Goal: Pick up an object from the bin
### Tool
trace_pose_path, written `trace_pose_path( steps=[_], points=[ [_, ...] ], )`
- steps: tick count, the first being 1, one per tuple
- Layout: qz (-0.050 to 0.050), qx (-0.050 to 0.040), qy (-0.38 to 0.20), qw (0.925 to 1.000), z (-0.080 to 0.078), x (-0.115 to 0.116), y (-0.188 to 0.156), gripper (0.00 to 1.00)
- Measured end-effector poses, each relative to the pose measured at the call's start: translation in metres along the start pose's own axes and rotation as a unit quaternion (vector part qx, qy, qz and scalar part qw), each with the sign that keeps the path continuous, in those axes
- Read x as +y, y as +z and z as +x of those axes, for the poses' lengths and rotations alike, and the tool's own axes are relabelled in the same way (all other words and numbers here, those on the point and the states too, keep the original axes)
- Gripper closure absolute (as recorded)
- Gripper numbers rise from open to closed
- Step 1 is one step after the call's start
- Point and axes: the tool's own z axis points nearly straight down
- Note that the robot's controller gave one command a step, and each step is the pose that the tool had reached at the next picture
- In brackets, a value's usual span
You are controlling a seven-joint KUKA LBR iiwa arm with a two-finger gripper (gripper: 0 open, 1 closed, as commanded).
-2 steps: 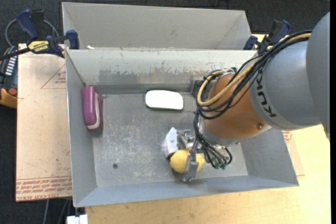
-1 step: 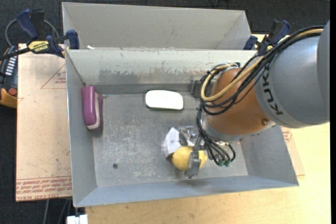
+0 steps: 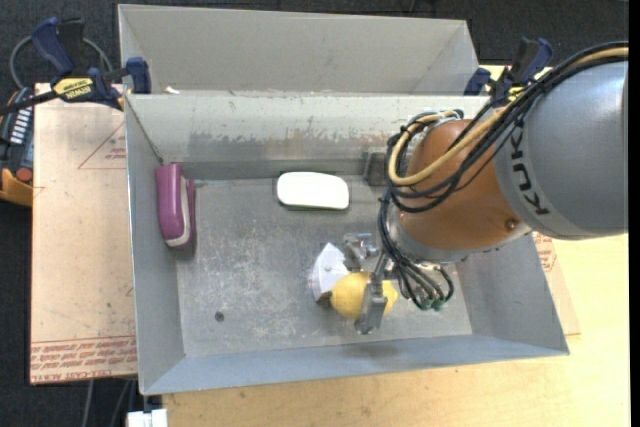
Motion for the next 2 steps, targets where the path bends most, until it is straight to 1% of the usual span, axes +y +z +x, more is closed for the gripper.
trace_pose_path(
  steps=[1, 2],
  points=[
    [0.0, 0.0012, 0.0, 1.0, 0.0, 0.0, -0.01, 1.0],
    [0.0, 0.0001, 0.0, 1.0, -0.001, 0.0, -0.023, 1.0]
  ],
)
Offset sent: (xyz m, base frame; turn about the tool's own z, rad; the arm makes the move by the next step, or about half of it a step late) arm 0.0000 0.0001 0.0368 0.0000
